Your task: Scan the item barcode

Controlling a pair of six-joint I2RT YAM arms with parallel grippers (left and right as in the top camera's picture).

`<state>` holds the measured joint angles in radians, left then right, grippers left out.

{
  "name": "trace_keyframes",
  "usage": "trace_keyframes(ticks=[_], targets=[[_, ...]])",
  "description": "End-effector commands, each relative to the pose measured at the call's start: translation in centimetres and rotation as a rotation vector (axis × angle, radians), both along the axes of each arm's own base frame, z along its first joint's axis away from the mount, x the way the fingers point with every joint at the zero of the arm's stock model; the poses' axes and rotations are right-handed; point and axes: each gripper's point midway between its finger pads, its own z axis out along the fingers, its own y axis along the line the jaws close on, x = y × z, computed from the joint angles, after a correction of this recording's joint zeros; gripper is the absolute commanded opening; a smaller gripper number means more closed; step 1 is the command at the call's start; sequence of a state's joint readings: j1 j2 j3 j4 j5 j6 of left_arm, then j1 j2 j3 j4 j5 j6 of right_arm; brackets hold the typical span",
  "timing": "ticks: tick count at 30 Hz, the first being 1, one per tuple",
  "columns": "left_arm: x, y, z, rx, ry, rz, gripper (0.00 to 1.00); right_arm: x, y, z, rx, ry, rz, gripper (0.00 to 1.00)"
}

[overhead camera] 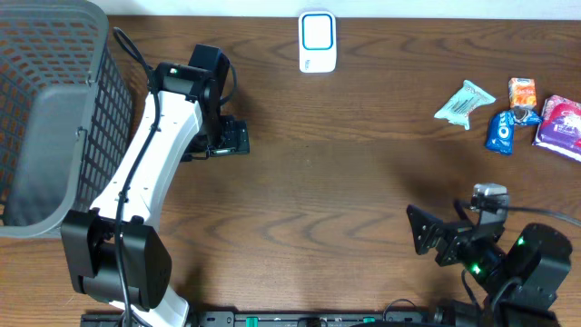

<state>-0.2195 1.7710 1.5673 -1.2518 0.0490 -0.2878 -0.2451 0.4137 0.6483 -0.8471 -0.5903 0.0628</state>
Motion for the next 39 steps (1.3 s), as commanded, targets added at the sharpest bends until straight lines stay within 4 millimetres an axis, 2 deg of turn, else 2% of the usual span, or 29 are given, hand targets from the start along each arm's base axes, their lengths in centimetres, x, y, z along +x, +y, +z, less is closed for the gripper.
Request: trace_keyframes(ticks=[1, 6, 13, 20, 32, 39], targets=[[0.1, 0.2, 0.4, 0.007, -0.011, -0.002, 0.98, 0.7, 2.0, 1.7, -0.014, -0.235, 0.102, 0.99], [0.1, 0.2, 0.4, 0.007, -0.011, -0.002, 0.98, 1.6, 2.9, 2.1, -0.057, -0.417, 0.136, 0.99], [0.1, 0.2, 0.4, 0.007, -0.011, -0.002, 0.98, 2.6, 2.1, 1.3, -0.092, -0.555, 0.073, 0.99], [0.1, 0.2, 0.4, 0.007, -0.011, -0.002, 0.98, 3.7, -0.9, -0.8, -0.045, -0.548, -0.135, 0.99], [0.1, 0.2, 0.4, 0.007, -0.011, -0.002, 0.98, 4.6, -2.1, -3.3, -0.061, -0.552, -0.205, 0.99], [0.1, 0.2, 0.4, 0.007, -0.011, -0.002, 0.98, 4.7, -2.2, -3.8, -0.175, -0.560, -0.181, 0.99]])
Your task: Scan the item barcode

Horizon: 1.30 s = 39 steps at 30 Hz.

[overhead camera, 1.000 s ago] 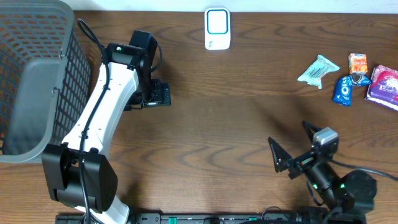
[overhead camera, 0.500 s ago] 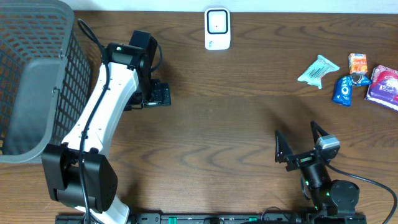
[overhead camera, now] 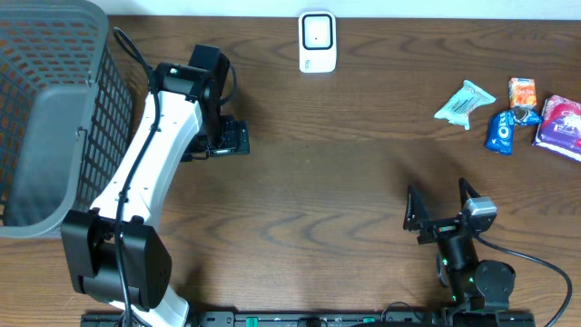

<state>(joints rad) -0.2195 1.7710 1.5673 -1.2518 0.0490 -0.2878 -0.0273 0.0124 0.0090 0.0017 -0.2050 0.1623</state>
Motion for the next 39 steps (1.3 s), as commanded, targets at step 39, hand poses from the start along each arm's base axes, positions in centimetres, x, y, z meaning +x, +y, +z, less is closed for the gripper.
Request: trace_keyframes(ticks=[39], targets=[[0.1, 0.2, 0.4, 0.007, -0.011, -0.002, 0.98, 0.1, -0.8, -1.6, -0.199, 0.031, -0.044, 0.99]])
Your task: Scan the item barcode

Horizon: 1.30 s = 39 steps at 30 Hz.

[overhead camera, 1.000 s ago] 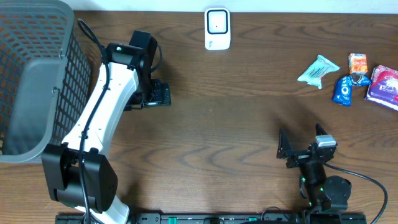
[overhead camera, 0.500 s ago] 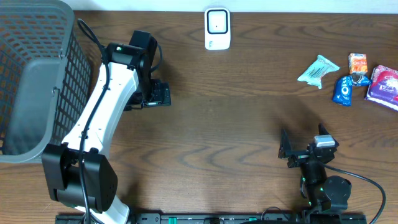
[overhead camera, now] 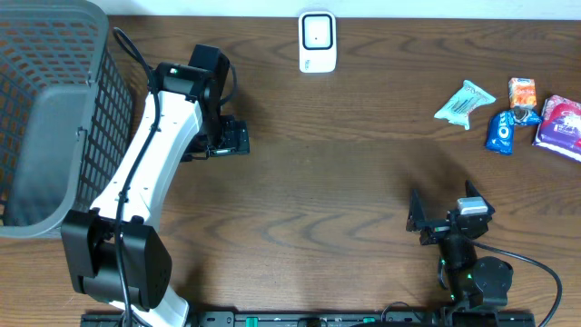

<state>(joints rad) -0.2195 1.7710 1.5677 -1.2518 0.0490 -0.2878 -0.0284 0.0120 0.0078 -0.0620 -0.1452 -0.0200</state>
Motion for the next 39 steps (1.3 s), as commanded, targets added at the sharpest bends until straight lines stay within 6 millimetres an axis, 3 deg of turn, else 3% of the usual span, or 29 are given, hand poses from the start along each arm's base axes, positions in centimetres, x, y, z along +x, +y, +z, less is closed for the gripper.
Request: trace_keyframes(ticks=[1, 28, 31, 39], targets=[[0.1, 0.2, 0.4, 0.007, -0.011, -0.002, 0.98, 0.0, 0.2, 0.0, -0.018, -0.005, 0.011, 0.99], [0.1, 0.2, 0.4, 0.007, -0.011, -0.002, 0.98, 0.0, 0.2, 0.0, -0.018, -0.005, 0.011, 0.99], [-0.4, 0.9, 0.5, 0.046, 0.002, -0.022, 0.98, 0.0, 0.2, 0.0, -0.018, -0.005, 0.011, 0.99], [-2.0, 1.5, 1.4, 0.016, -0.214, -0.023, 0.98, 0.0, 0.2, 0.0, -0.018, -0.005, 0.011, 0.99]])
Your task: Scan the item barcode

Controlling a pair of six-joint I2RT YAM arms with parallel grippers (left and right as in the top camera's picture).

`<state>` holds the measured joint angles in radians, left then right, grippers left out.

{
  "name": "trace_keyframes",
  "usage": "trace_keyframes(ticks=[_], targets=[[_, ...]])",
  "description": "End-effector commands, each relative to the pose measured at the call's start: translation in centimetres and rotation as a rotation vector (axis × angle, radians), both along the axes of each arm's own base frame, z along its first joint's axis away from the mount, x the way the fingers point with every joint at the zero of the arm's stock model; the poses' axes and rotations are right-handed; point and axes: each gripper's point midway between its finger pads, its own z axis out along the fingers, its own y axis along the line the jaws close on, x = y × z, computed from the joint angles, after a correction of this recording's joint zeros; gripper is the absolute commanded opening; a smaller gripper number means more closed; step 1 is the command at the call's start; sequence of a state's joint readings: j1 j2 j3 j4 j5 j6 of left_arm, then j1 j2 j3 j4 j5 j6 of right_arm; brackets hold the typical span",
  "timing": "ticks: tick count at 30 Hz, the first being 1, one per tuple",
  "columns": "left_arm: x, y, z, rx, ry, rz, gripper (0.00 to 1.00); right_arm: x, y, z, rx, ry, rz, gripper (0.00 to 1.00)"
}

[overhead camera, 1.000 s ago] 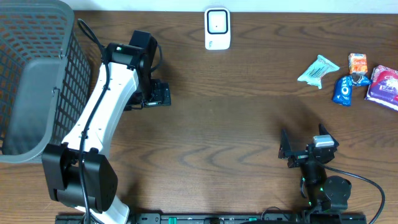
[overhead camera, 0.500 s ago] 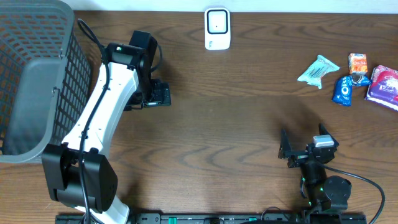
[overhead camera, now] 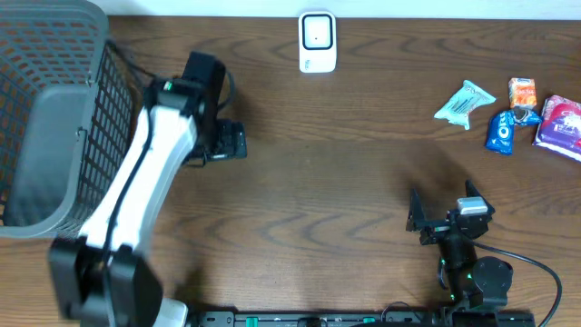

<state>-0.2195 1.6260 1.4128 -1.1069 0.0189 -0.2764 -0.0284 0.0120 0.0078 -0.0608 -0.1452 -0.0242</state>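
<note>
The white barcode scanner (overhead camera: 318, 41) stands at the table's far edge, in the middle. At the far right lie the items: a teal packet (overhead camera: 465, 103), a small orange pack (overhead camera: 522, 91), a blue cookie pack (overhead camera: 501, 132) and a purple pack (overhead camera: 561, 123). My left gripper (overhead camera: 232, 142) hovers left of centre, well below and left of the scanner. Its fingers read as one dark block with nothing in them. Near the front edge, my right gripper (overhead camera: 439, 202) stands open and empty, some way short of the items.
A large grey mesh basket (overhead camera: 54, 118) fills the far left corner, right beside the left arm (overhead camera: 145, 191). The brown wooden table (overhead camera: 327, 182) spreads between the two grippers.
The left arm has shifted a little to the left and looks blurred; its gripper sits slightly left of where it was. The right arm and all items are unchanged.
At first the right arm lay low in the front right corner with its gripper pointing left. Later its gripper stood with two fingers spread, closer to centre, then settled slightly. The left arm held still until its small leftward shift now.
</note>
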Motion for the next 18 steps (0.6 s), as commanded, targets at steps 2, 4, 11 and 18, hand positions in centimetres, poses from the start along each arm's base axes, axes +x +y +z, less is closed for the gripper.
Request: trace_keyframes(ticks=[2, 4, 11, 18], targets=[[-2.8, 1.2, 0.3, 0.005, -0.125, -0.012, 0.98, 0.0, 0.2, 0.0, -0.014, -0.004, 0.011, 0.99], [-4.1, 1.5, -0.2, -0.009, -0.185, -0.011, 0.98, 0.0, 0.2, 0.0, -0.014, -0.004, 0.011, 0.99], [-7.8, 2.3, -2.3, -0.059, -0.418, -0.007, 0.98, 0.0, 0.2, 0.0, -0.014, -0.004, 0.011, 0.99], [-9.3, 2.6, -3.8, -0.110, -0.653, -0.003, 0.98, 0.0, 0.2, 0.0, -0.014, -0.003, 0.011, 0.99]])
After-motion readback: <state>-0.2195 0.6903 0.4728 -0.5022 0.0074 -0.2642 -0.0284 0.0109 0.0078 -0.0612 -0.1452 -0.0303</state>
